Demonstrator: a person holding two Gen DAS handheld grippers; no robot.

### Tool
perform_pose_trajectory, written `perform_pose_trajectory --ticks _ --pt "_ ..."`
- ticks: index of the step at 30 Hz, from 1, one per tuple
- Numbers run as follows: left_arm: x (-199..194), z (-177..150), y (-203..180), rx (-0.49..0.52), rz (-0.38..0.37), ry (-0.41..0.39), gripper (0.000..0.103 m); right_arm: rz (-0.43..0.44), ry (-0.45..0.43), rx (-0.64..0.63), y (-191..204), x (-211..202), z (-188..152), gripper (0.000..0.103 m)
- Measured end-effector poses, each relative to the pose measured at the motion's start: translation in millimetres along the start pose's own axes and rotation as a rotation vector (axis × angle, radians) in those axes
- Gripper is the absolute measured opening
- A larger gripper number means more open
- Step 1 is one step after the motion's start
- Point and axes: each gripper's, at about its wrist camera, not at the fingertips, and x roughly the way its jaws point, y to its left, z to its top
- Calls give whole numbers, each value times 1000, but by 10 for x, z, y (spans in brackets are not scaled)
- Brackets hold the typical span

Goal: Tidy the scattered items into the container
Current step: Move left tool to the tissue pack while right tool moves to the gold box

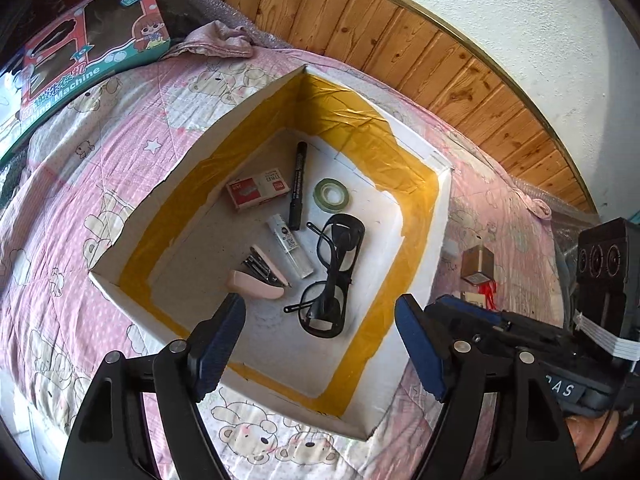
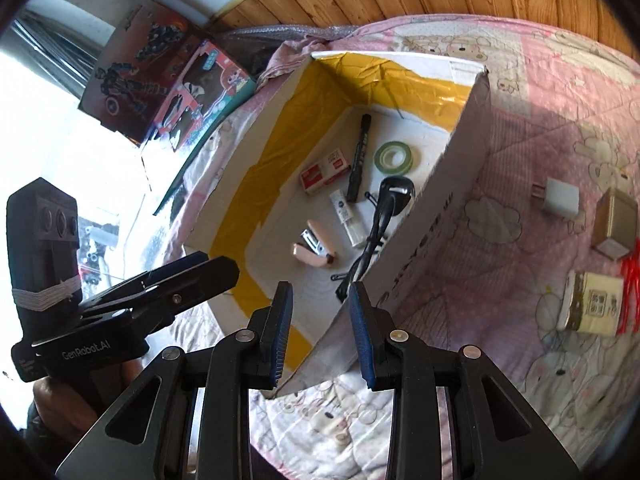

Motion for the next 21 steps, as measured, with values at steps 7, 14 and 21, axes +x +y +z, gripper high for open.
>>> perform_pose_trajectory --ticks 7,14,21 --pt "-175 -289 -445 104 -60 7 78 -7 -93 132 -413 -462 -599 32" --pt "-121 -521 -1063 191 -152 21 78 -130 -221 349 -1222 -1049 -1082 32" --pt "177 -716 -1840 377 -195 86 78 -192 -308 461 -1685 -1377 -1274 34"
